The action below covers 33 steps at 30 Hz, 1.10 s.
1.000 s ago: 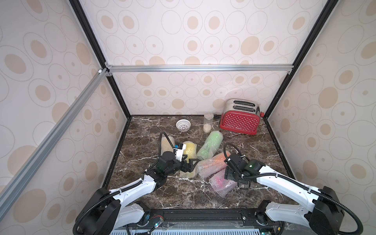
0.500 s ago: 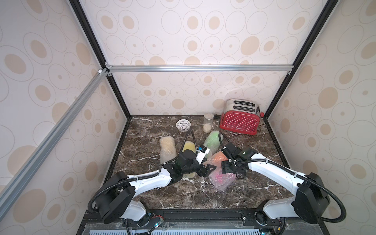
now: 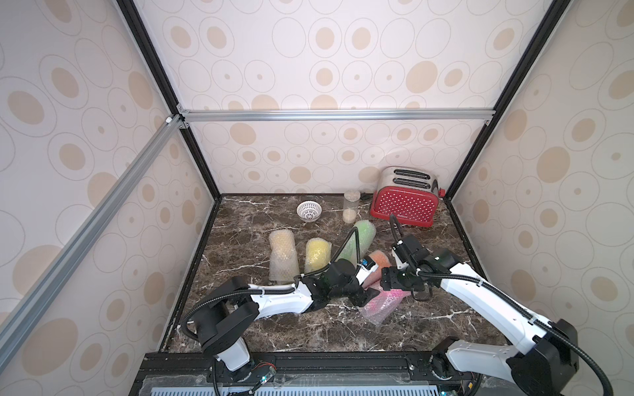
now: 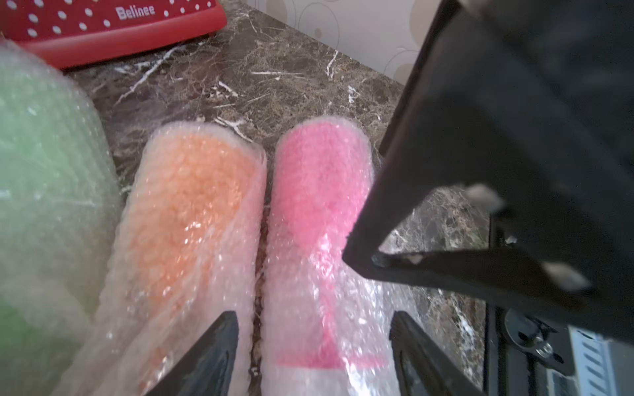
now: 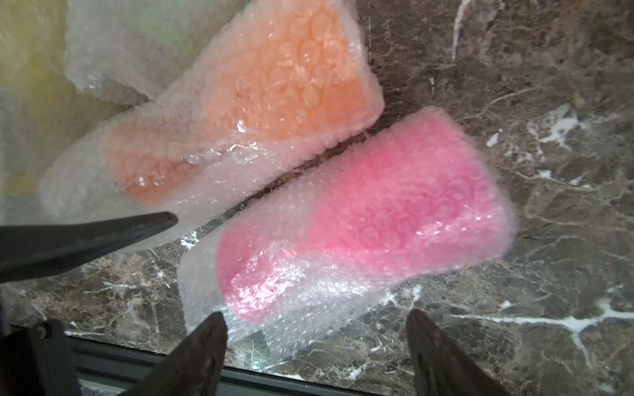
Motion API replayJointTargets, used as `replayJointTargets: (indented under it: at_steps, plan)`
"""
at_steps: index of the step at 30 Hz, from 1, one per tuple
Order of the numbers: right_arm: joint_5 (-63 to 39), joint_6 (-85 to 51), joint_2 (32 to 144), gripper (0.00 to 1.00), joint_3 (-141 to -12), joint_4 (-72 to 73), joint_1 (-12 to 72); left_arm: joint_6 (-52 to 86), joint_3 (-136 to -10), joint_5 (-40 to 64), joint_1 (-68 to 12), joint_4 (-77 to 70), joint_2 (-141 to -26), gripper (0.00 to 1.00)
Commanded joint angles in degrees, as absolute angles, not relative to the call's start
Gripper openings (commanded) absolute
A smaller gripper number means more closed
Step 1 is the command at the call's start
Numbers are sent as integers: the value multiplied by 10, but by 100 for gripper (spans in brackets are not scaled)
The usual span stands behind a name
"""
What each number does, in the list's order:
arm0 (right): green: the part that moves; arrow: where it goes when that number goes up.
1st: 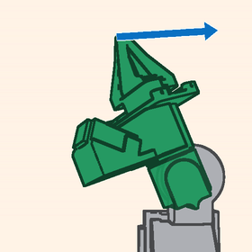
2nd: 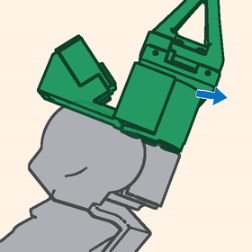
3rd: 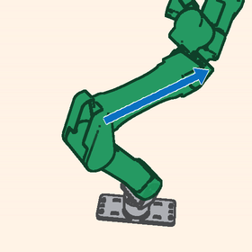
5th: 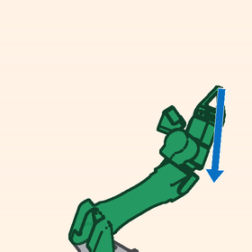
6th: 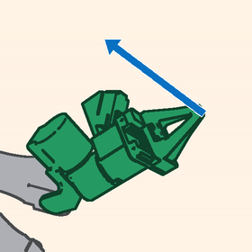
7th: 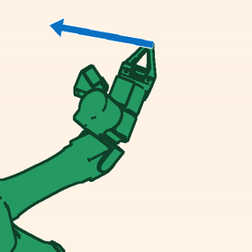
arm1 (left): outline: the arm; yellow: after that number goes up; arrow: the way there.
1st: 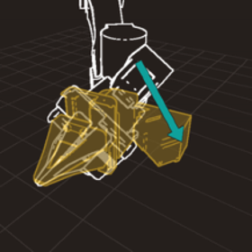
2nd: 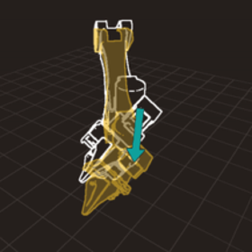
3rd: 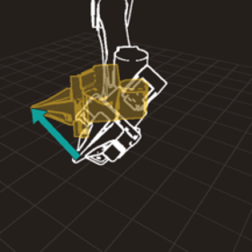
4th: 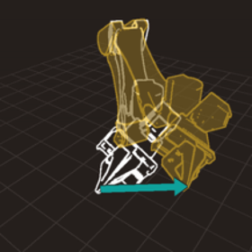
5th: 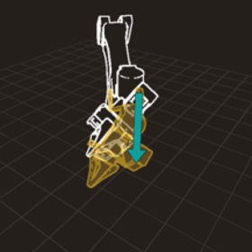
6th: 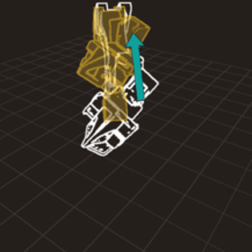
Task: Unpack wine glasses from bubble wrap
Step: Unwrap the bubble wrap at the center of the board.
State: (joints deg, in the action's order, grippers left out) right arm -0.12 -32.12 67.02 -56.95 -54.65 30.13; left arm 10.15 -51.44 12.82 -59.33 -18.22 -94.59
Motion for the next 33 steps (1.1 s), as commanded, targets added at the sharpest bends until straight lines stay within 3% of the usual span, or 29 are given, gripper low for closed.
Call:
replayJointTargets:
  at_steps: [1, 7, 13, 20, 25, 33]
  plan:
    - [-1, -351, 631, 83, -547, -586, 289, 37, -568, 81, -612, -129, -972, 69]
    - [-6, -362, 577, 83, -521, -606, 260, 1, -631, 88, -627, -85, -1035, 66]
    - [-12, -363, 555, 83, -509, -617, 245, -8, -670, 82, -630, -46, -1079, 52]
    - [-20, -363, 552, 82, -503, -605, 243, 32, -699, 85, -628, -29, -1107, 27]
    - [-24, -360, 555, 82, -495, -594, 242, 101, -694, 110, -616, -49, -1104, 1]
    - [-37, -356, 568, 82, -469, -550, 234, 224, -691, 165, -585, -84, -1098, 0]
